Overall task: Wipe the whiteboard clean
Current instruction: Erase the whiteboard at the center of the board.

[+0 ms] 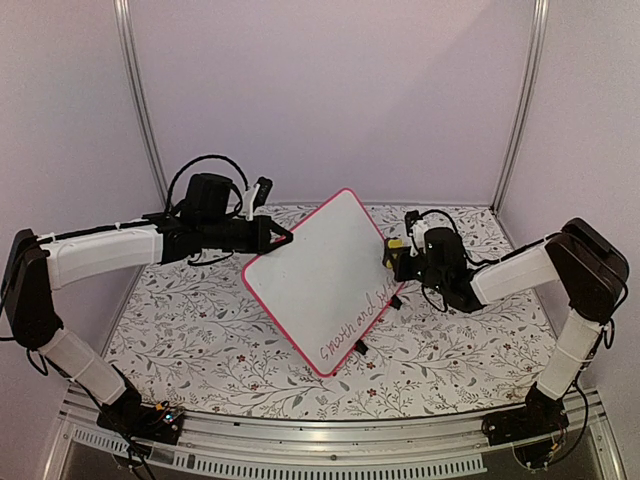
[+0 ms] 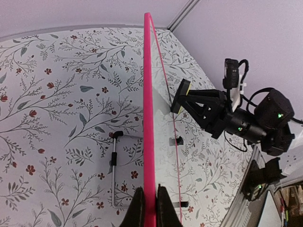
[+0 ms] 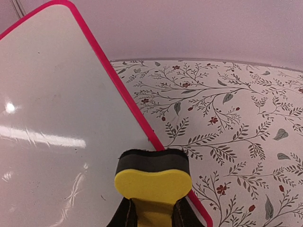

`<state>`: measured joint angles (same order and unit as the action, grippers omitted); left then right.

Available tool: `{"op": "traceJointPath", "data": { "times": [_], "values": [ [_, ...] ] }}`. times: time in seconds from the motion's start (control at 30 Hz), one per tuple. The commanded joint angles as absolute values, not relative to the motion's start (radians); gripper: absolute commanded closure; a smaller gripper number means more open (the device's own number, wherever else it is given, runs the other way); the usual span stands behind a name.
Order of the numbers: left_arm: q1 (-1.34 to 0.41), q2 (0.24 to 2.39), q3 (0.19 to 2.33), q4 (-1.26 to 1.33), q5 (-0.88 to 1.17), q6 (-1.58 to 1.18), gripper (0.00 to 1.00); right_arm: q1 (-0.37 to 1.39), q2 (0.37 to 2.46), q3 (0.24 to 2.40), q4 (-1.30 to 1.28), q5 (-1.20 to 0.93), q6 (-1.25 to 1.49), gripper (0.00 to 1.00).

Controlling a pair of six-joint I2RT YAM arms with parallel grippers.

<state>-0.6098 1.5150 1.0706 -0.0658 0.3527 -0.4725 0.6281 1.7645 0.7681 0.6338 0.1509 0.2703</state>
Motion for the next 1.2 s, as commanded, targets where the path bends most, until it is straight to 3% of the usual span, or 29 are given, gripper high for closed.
{"op": "traceJointPath", "data": {
  "times": [0.0,0.23,0.77,1.17],
  "values": [
    [-0.637,1.532,1.040,-0.124,0.340,-0.364,1.00,0.641,1.765,0.860,0.595,0.043,0.256,0.86],
    [-0.637,1.532,1.040,-0.124,0.340,-0.363,1.00,0.643,1.791,0.884,0.595,0.046,0.280,0.86],
    [-0.637,1.534,1.040,-0.125,0.347,-0.365,1.00,0.640,1.738,0.721,0.645,0.067,0.262,0.86],
    [-0.637,1.535,1.040,-0.127,0.336,-0.362,1.00,0.629,1.763,0.900,0.555,0.150,0.271,0.85]
  ]
}}
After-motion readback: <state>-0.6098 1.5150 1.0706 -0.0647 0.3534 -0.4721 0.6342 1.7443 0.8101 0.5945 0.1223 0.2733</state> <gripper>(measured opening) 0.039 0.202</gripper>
